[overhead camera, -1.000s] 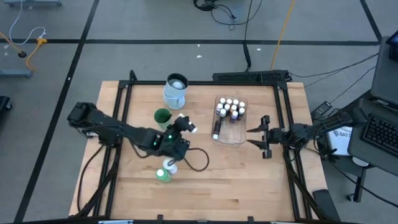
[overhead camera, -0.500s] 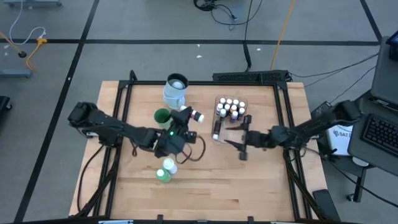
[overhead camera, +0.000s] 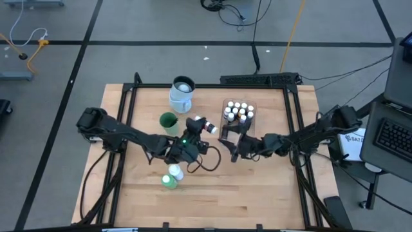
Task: Pick & Place Paint Supplies
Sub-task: Put the white paint bottle into the transparent bin
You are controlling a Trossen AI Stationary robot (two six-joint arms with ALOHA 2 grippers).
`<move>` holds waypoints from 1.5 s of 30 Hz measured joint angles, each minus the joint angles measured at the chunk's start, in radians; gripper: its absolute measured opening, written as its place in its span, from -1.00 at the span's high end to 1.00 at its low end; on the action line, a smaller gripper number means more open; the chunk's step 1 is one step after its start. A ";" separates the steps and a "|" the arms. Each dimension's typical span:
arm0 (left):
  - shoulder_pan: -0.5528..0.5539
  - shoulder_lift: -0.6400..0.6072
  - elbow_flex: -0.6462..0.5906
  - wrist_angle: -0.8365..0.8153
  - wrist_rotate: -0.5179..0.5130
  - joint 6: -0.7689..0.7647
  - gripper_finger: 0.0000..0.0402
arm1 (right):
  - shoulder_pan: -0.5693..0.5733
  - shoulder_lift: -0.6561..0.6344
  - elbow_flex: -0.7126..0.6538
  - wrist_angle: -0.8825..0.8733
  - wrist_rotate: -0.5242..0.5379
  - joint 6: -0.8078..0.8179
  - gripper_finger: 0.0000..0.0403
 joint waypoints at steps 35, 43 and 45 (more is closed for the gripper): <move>0.049 0.052 0.002 0.093 0.216 -0.097 0.36 | -0.033 0.047 0.000 0.039 -0.046 -0.155 0.46; 0.050 0.052 0.002 0.090 0.225 -0.091 0.36 | -0.033 0.047 0.000 0.044 -0.059 -0.154 0.14; 0.051 0.054 0.002 0.079 0.236 -0.084 0.36 | -0.031 0.046 0.002 0.048 -0.084 -0.155 -0.04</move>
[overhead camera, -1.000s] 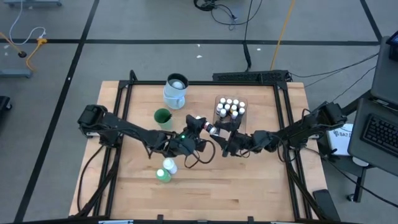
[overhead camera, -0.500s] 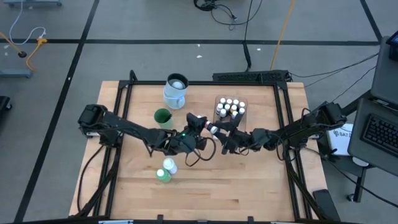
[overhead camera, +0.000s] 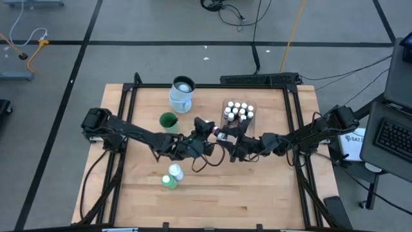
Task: Pick & Place Paint Supplies
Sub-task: Put the white paint bottle into the transparent bin
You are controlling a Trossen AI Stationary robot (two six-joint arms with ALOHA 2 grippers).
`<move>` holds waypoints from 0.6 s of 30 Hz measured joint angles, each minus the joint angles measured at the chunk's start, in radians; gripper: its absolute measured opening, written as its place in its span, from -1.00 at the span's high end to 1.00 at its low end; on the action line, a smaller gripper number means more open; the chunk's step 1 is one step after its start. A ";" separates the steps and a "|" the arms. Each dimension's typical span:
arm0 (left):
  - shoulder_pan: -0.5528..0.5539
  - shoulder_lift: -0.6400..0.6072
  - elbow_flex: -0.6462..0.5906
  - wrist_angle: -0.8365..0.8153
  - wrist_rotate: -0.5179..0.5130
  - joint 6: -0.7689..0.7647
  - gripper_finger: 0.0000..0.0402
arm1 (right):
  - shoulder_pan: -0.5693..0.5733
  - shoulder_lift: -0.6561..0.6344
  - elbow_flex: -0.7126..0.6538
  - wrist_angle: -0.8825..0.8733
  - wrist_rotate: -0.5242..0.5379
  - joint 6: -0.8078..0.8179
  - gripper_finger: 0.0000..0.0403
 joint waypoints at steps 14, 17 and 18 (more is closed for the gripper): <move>0.001 0.000 0.000 -0.009 0.010 -0.010 0.36 | -0.013 0.000 0.000 -0.026 -0.004 0.009 0.18; 0.001 0.000 0.000 -0.013 0.010 -0.021 0.36 | -0.016 0.000 0.000 -0.028 -0.004 0.016 0.35; 0.001 0.000 0.000 -0.014 0.010 -0.024 0.36 | -0.016 0.000 0.000 -0.032 -0.004 0.018 0.39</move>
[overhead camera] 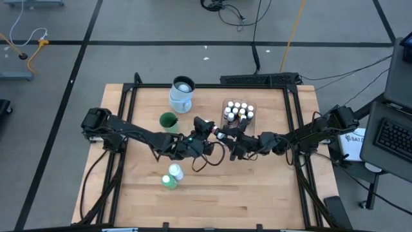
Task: Pick & Place Paint Supplies
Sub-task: Put the white paint bottle into the transparent bin
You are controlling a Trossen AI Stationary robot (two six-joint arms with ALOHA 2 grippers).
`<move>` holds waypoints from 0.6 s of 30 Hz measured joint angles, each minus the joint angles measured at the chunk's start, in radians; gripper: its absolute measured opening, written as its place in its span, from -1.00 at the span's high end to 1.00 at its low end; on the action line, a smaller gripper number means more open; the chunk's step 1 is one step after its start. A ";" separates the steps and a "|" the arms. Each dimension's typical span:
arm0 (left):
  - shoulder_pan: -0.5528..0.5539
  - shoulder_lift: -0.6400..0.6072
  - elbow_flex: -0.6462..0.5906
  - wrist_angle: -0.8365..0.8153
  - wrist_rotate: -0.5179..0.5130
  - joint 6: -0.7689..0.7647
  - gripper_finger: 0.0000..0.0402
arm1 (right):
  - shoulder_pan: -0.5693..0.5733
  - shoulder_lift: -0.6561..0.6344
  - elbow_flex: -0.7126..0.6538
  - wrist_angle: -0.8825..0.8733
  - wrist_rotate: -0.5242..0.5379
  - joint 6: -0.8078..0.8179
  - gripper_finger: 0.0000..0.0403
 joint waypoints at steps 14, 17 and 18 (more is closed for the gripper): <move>-0.065 -0.013 0.000 0.008 -0.190 0.094 -0.22 | 0.028 -0.042 -0.002 -0.017 0.044 0.000 0.38; -0.101 -0.015 0.000 0.000 -0.296 0.106 -0.30 | 0.054 -0.077 -0.019 -0.015 0.051 -0.010 0.39; -0.112 -0.024 0.000 -0.015 -0.301 0.086 -0.32 | 0.066 -0.095 -0.029 -0.016 0.052 -0.012 0.39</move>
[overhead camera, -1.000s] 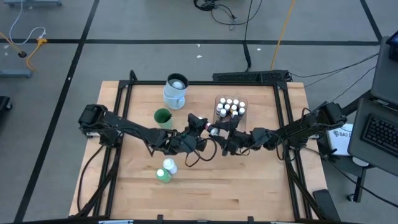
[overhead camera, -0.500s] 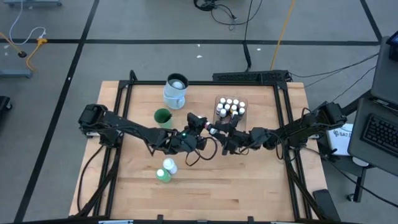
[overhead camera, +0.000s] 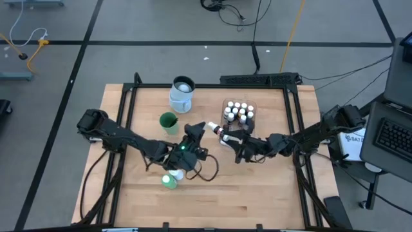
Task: Pick & Place Paint Supplies
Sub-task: Put the white paint bottle into the transparent bin
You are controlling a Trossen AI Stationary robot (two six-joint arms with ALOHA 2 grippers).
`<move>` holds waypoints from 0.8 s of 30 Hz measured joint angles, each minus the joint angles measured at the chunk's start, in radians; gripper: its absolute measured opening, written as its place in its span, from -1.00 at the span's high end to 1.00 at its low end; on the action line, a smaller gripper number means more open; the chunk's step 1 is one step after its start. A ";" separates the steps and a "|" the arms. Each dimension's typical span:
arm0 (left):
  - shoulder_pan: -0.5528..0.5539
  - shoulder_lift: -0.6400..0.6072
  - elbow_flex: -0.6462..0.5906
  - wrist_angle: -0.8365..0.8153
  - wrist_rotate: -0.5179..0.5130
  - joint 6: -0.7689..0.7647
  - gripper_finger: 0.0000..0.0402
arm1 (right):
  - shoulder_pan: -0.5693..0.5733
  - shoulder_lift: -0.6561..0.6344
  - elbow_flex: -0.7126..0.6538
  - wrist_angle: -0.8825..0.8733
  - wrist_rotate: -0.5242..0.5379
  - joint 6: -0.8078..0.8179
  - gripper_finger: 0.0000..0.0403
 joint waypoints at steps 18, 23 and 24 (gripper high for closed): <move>0.108 -0.317 -0.083 0.034 1.240 -0.835 -0.03 | 0.223 -0.306 -0.151 0.001 -0.370 0.043 0.38; 0.147 -0.262 -0.122 0.187 1.370 -0.930 -0.03 | 0.222 -0.289 -0.152 -0.030 -0.341 -0.011 0.38; 0.150 -0.252 -0.122 0.205 1.376 -0.938 -0.06 | 0.222 -0.289 -0.152 -0.040 -0.342 -0.029 0.38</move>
